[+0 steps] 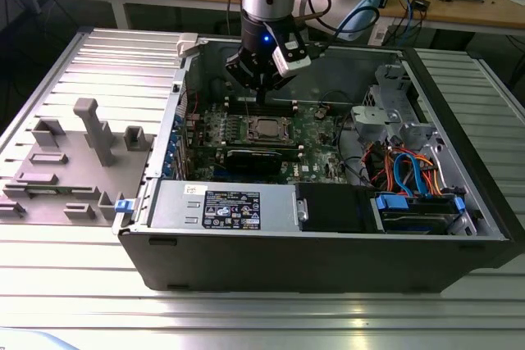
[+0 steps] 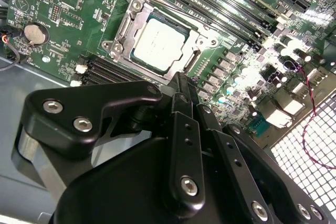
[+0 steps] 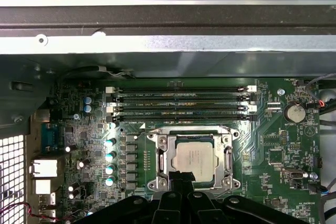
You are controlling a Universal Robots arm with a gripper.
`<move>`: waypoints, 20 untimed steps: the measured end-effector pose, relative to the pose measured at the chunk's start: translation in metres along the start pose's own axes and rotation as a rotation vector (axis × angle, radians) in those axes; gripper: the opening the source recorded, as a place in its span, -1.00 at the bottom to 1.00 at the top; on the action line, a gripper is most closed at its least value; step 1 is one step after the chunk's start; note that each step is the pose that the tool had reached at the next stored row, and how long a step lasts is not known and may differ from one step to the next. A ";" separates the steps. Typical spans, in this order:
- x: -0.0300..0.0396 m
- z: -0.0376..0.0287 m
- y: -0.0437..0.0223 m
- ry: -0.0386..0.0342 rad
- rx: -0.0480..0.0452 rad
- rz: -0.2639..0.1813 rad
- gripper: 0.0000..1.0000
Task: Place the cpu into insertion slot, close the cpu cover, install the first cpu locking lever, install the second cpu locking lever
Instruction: 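Install the first cpu locking lever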
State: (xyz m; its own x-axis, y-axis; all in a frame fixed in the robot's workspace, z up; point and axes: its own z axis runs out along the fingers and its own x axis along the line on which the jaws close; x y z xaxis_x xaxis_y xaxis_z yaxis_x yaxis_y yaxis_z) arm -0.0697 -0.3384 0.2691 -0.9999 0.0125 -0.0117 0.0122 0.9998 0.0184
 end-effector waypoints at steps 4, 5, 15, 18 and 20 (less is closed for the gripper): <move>0.0000 0.0000 0.0000 -0.0001 0.0000 0.000 -0.79; 0.0000 0.0000 0.0000 0.0000 0.0001 0.000 -0.79; 0.0157 0.0003 -0.0002 -0.0007 0.0000 -0.001 -0.79; 0.0177 0.0012 -0.0003 -0.0011 -0.0001 -0.019 -0.79; 0.0178 0.0019 -0.0003 -0.0007 -0.0005 -0.048 -0.79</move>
State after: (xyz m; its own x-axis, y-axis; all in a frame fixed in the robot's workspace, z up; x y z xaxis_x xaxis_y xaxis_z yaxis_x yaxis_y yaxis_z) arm -0.0874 -0.3384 0.2670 -0.9993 -0.0358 -0.0132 -0.0360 0.9992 0.0183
